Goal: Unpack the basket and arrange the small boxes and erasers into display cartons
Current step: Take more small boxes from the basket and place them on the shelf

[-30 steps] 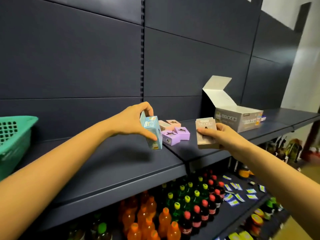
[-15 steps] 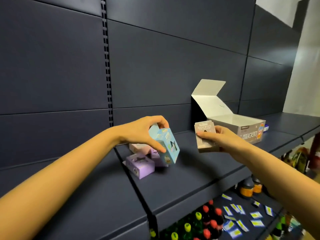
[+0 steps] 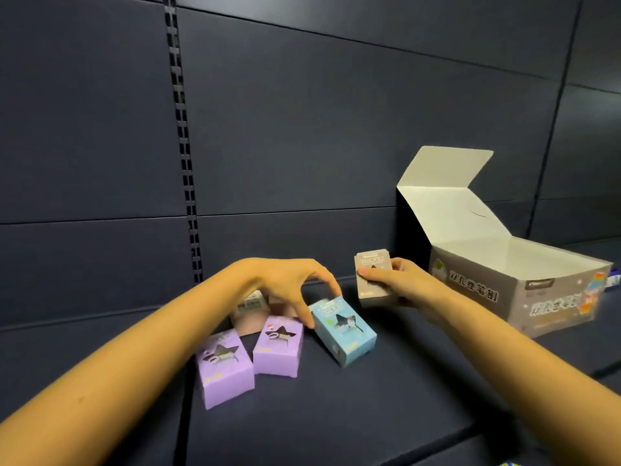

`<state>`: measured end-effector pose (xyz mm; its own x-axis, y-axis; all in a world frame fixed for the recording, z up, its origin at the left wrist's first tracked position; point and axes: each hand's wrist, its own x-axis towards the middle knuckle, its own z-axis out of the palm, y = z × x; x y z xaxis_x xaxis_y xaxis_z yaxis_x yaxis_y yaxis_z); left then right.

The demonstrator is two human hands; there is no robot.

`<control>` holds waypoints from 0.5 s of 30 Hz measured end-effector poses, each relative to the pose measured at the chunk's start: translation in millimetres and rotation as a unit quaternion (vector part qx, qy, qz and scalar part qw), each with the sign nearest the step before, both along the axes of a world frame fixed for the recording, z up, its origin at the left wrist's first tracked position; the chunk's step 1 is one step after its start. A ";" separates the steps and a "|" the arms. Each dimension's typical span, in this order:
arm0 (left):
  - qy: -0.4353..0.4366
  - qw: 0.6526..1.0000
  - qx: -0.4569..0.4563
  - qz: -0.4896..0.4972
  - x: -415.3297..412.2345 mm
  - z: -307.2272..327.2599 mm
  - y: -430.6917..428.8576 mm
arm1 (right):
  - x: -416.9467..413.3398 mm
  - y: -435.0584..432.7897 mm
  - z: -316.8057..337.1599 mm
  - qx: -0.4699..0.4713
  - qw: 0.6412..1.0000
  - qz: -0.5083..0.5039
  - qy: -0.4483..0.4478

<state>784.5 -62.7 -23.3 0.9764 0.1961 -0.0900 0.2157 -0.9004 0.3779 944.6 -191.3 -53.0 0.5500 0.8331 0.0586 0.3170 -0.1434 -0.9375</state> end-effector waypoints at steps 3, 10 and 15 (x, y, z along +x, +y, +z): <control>-0.007 0.997 0.036 0.065 -1.4 -0.7 13.1 | 14.5 29.0 -1.1 -0.013 0.999 0.047 0.014; -0.127 0.932 0.129 0.315 -46.2 -4.0 35.8 | 22.6 95.2 -15.8 -0.124 0.987 0.102 -0.002; -0.120 0.848 0.223 0.465 -89.5 -14.3 28.1 | 13.9 101.4 -8.3 -0.212 0.924 0.104 -0.302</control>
